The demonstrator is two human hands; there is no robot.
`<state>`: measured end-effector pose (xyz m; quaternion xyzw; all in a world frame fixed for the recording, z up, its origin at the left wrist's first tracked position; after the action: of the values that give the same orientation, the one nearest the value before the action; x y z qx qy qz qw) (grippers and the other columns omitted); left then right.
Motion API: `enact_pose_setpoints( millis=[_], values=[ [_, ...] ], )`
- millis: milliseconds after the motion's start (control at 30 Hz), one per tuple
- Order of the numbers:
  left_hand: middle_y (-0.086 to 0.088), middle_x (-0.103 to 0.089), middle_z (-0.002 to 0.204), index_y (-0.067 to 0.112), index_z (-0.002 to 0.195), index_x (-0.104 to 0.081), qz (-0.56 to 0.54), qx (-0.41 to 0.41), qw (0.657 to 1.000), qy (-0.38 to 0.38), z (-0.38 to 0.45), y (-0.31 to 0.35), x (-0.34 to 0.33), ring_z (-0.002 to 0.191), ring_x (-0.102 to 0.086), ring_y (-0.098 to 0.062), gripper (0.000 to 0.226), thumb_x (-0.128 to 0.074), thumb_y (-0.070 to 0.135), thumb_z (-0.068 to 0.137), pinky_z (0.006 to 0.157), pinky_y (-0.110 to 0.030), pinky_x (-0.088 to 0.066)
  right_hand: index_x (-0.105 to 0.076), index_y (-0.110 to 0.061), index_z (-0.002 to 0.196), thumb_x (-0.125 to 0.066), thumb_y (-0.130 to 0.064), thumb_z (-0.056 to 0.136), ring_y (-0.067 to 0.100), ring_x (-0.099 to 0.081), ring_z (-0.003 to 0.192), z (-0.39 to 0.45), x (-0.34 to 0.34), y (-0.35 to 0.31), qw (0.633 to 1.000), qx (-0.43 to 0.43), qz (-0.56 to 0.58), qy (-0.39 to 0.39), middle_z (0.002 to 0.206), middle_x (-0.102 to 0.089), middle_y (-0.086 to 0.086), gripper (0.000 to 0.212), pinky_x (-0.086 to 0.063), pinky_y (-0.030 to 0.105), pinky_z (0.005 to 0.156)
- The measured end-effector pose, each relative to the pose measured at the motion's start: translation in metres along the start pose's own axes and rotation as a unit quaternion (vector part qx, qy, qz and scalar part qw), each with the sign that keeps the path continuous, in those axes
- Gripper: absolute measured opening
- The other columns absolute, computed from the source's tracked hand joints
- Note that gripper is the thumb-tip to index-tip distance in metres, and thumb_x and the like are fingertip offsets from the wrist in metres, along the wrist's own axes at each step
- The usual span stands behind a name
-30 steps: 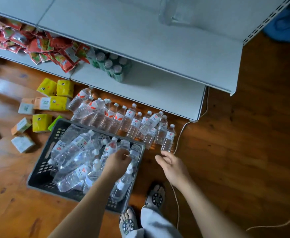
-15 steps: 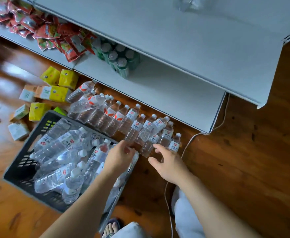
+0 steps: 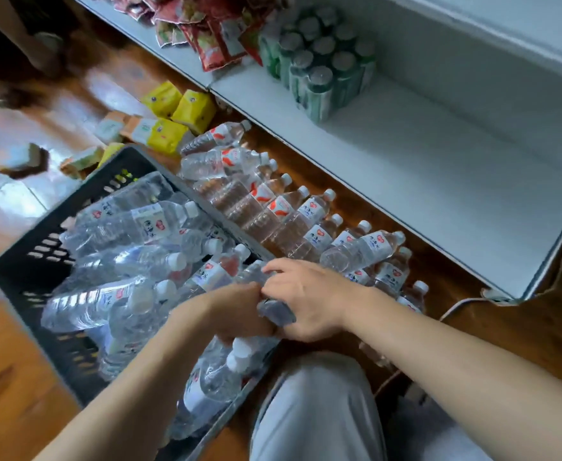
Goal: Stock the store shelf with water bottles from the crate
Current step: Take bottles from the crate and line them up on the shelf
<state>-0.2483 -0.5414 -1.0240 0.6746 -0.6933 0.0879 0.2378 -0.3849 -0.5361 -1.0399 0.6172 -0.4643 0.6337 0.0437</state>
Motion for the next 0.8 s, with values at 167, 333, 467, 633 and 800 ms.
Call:
enact_pose_setpoints(
  millis=[167, 333, 467, 633, 800],
  values=[
    [-0.01, -0.069, 0.114, 0.015, 0.111, -0.061, 0.034, -0.031, 0.994, 0.103, 0.012, -0.004, -0.019, 0.105, -0.066, -0.028, 0.05, -0.068, 0.047, 0.074, 0.077, -0.033, -0.055, -0.071, -0.016, 0.098, -0.065, -0.066, 0.072, 0.023, -0.045, 0.132, 0.003, -0.013, -0.004, 0.996, 0.025, -0.085, -0.018, 0.111, -0.07, 0.001, 0.057, -0.03, 0.035, 0.116],
    [-0.017, -0.072, 0.097, 0.007, 0.095, -0.069, -0.154, -0.019, 0.981, 0.119, -0.008, -0.014, -0.014, 0.088, -0.072, -0.027, 0.023, -0.067, 0.024, 0.08, 0.071, -0.035, -0.062, -0.058, -0.021, 0.119, -0.072, -0.055, 0.078, 0.021, -0.055, 0.109, -0.001, -0.025, -0.025, 0.999, -0.042, 0.008, -0.001, 0.112, -0.062, 0.0, 0.055, -0.048, 0.039, 0.096],
    [-0.012, -0.072, 0.098, 0.014, 0.101, -0.071, -0.365, -0.03, 0.925, 0.106, -0.023, -0.032, -0.015, 0.075, -0.073, -0.024, 0.018, -0.072, 0.016, 0.083, 0.075, -0.043, -0.063, -0.058, -0.028, 0.118, -0.075, -0.058, 0.077, 0.015, -0.059, 0.105, 0.0, -0.026, -0.022, 0.994, -0.088, 0.059, -0.004, 0.112, -0.063, -0.007, 0.054, -0.05, 0.034, 0.087],
    [-0.009, -0.074, 0.111, 0.015, 0.109, -0.069, -0.538, -0.073, 0.836, 0.083, -0.031, -0.062, -0.014, 0.086, -0.069, -0.024, 0.029, -0.052, -0.001, 0.094, 0.091, -0.049, -0.057, -0.063, -0.032, 0.118, -0.073, -0.06, 0.078, 0.005, -0.063, 0.1, -0.003, -0.02, -0.022, 0.985, -0.11, 0.12, 0.056, 0.11, -0.068, -0.014, 0.05, -0.053, 0.033, 0.086],
    [0.007, -0.064, 0.13, 0.027, 0.133, -0.057, -0.445, -0.242, 0.86, 0.062, -0.038, -0.054, -0.016, 0.123, -0.059, -0.006, 0.062, -0.059, -0.009, 0.083, 0.1, -0.032, -0.051, -0.07, -0.035, 0.117, -0.081, -0.058, 0.07, -0.005, -0.064, 0.1, -0.029, 0.009, -0.027, 0.937, -0.197, 0.216, 0.189, 0.109, -0.072, -0.018, 0.053, -0.053, 0.029, 0.092]
  ],
)
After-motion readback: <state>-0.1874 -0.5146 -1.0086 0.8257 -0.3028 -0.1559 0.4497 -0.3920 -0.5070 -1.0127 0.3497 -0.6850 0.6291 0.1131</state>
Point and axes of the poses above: each hand's wrist, its own z-axis towards the middle knuckle, its own x-axis out of the back of the hand, y = z × x, the point moved 3 cm from there along z, towards the middle knuckle
